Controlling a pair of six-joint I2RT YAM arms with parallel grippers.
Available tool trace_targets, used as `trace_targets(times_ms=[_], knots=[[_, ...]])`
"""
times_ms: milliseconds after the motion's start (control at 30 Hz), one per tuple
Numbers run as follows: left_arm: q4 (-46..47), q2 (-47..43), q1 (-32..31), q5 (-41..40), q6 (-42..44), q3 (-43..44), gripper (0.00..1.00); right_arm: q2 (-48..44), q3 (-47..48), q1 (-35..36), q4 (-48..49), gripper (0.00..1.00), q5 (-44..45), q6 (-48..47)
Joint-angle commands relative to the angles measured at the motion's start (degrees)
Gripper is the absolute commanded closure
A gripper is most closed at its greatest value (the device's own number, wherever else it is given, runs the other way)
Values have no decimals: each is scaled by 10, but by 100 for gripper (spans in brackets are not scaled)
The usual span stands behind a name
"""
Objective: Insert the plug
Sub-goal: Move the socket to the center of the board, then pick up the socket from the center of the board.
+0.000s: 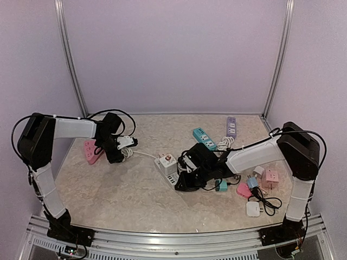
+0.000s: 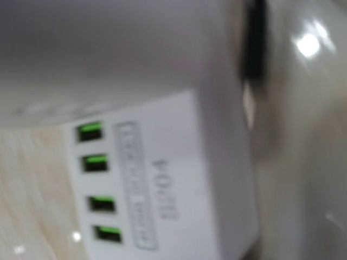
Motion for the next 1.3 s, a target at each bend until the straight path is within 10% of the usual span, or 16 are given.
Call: trace_targets(times_ms=[0,533,967,1267], knots=[[96,88,21,-59,-30,91,35,82,78,-8,7,78,33,-17],[95,232,103,-94,5,359,30,322,539,-89,-160,73,-44,-162],[-3,71,96,4,-25,297,13,34,342,-93,-109,49,-95,-229],[-80,-40,90,57,-57,241,5,-6,361,-194,-310,28,174,-263]])
